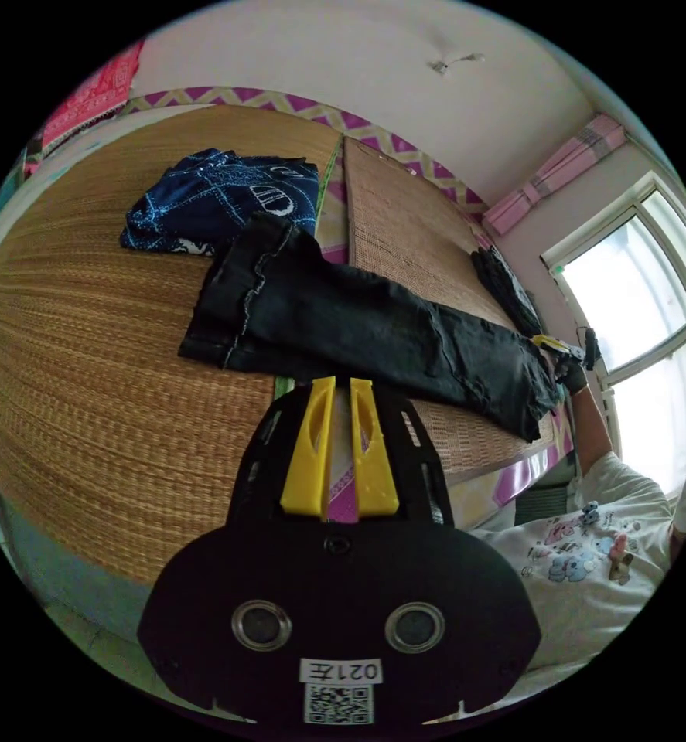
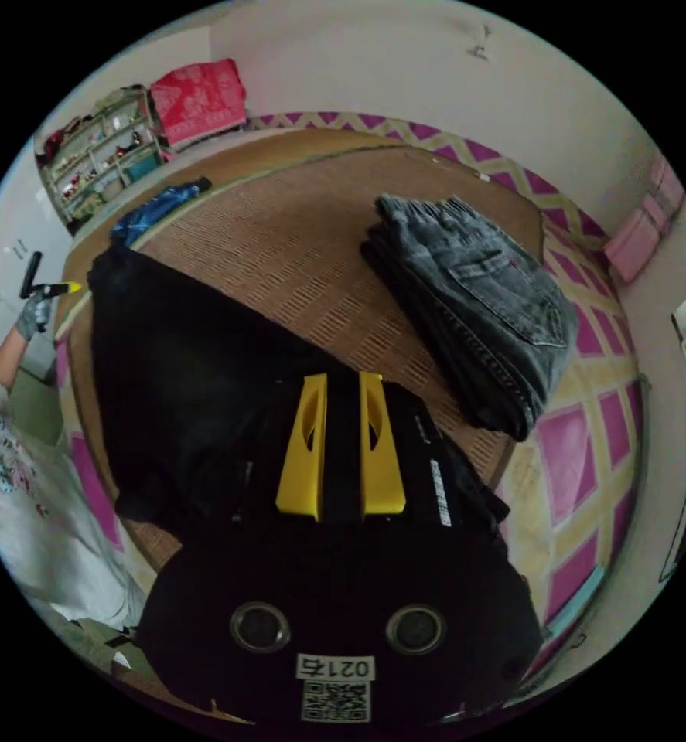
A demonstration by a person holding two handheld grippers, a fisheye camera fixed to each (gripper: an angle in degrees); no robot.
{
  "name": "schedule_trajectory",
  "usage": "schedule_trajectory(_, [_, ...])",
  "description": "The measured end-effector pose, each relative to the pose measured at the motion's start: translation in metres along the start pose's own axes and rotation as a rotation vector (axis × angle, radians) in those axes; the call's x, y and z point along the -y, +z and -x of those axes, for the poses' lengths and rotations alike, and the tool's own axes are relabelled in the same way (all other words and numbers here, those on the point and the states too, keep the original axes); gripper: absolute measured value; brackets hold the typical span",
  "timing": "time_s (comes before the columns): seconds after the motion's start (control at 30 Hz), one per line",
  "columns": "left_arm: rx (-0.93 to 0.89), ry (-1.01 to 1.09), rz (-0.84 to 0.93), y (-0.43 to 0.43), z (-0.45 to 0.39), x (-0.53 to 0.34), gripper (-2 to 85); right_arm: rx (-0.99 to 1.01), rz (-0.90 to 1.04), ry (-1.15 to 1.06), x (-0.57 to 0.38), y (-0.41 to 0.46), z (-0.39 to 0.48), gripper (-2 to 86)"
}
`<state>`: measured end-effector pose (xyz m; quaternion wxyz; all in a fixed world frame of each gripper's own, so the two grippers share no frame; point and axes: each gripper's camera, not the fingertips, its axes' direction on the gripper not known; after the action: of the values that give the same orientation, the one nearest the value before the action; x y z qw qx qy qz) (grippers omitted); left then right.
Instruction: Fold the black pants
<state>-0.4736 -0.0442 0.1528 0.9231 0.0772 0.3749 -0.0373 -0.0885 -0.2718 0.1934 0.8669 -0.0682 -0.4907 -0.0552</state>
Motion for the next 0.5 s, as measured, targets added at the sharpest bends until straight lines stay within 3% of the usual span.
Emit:
schedule_trajectory(0.17, [-0.015, -0.025, -0.062, -0.001, 0.018, -0.007, 1.2, -0.186, 0.229, -0.080, -0.011, 0.077, 0.065, -0.3])
schedule_trajectory(0.2, [-0.011, -0.027, -0.067, -0.001, 0.020, -0.007, 1.2, -0.241, 0.153, -0.055, -0.016, 0.078, 0.073, -0.6])
schedule_trajectory(0.3, [0.033, -0.048, -0.097, -0.006, 0.031, -0.012, 1.5, -0.278, 0.210, -0.032, -0.011, 0.078, 0.090, -0.9])
schedule_trajectory(0.4, [0.081, -0.118, -0.150, -0.020, 0.054, -0.019, 3.5, -0.134, 0.013, 0.000, -0.011, 0.042, 0.118, -1.0])
schedule_trajectory(0.5, [0.067, -0.230, -0.206, -0.031, 0.087, -0.027, 5.8, -0.015, -0.038, -0.027, -0.010, 0.031, 0.158, -1.0])
